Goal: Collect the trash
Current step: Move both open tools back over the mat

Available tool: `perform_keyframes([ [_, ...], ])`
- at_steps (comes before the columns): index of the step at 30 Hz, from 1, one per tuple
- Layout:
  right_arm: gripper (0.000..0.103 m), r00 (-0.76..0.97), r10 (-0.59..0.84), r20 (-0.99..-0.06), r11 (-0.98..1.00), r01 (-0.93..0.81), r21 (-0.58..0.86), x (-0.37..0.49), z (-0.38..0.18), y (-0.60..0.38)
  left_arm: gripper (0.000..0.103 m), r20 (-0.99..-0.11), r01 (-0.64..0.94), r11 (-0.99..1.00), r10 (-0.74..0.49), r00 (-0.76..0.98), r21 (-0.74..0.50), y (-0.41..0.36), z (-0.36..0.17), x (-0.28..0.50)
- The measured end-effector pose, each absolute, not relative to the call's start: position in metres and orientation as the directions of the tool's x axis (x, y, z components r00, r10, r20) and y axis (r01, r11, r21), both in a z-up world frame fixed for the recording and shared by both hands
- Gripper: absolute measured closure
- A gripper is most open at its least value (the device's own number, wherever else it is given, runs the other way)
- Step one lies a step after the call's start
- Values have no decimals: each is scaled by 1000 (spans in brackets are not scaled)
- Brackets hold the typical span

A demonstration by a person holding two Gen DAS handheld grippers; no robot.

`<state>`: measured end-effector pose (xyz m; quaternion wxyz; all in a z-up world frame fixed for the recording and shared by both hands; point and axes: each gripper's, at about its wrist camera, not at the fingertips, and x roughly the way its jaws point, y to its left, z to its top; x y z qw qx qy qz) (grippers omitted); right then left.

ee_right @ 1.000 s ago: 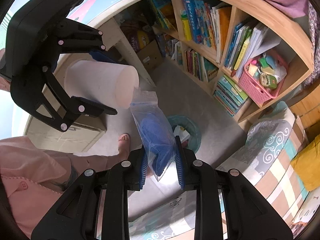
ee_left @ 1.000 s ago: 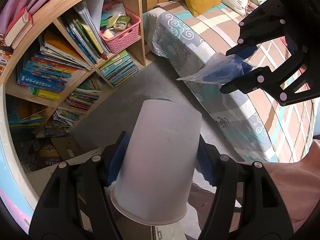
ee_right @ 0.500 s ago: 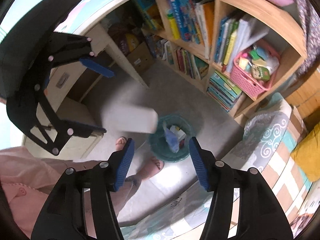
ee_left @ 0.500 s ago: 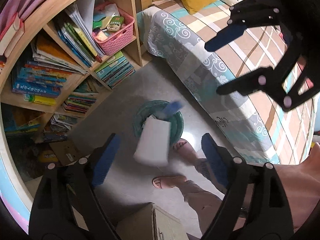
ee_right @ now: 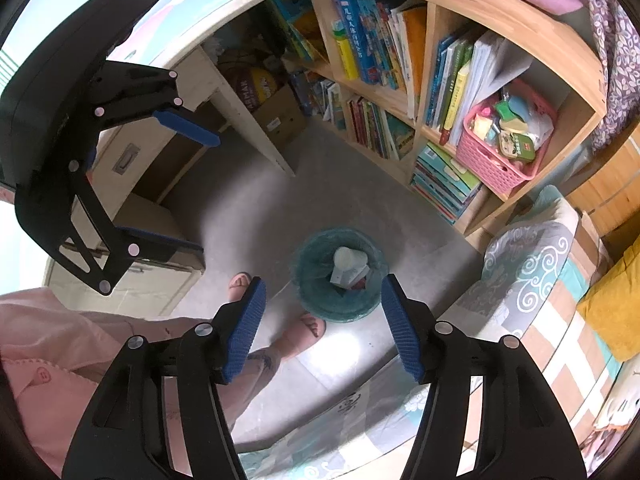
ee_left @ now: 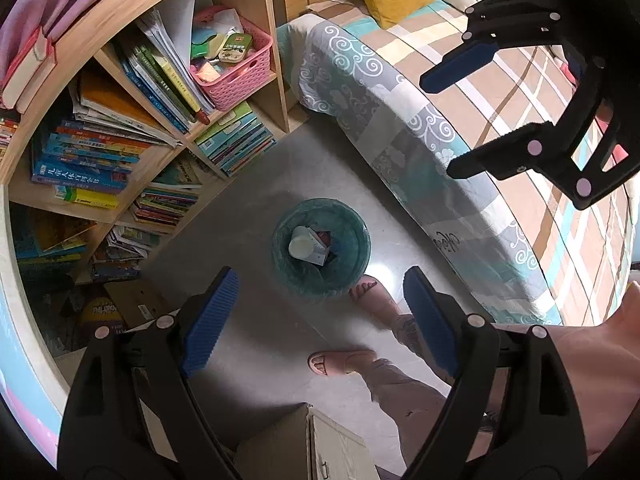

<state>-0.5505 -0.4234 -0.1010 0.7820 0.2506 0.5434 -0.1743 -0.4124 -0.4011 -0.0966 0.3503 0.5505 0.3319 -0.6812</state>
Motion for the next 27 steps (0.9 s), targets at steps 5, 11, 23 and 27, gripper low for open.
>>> perform_keyframes([
  [5,42,353,3,-936,819,537,205,-549,-100,-420,21,-982,847,-527,-116,-147,-64,-397,-94,-412],
  [11,42,359,2,-933,823,530,205,-547,-99,-417,21,-982,849,-525,-123,-143,-57,-393,-92,-412],
  [23,35,371,18,-928,818,528,227,-549,-100,-414,21,-982,861,-505,-128,-136,-53,-384,-88,-410],
  [27,35,372,25,-928,818,526,232,-548,-100,-413,21,-982,864,-501,-135,-130,-46,-380,-85,-408],
])
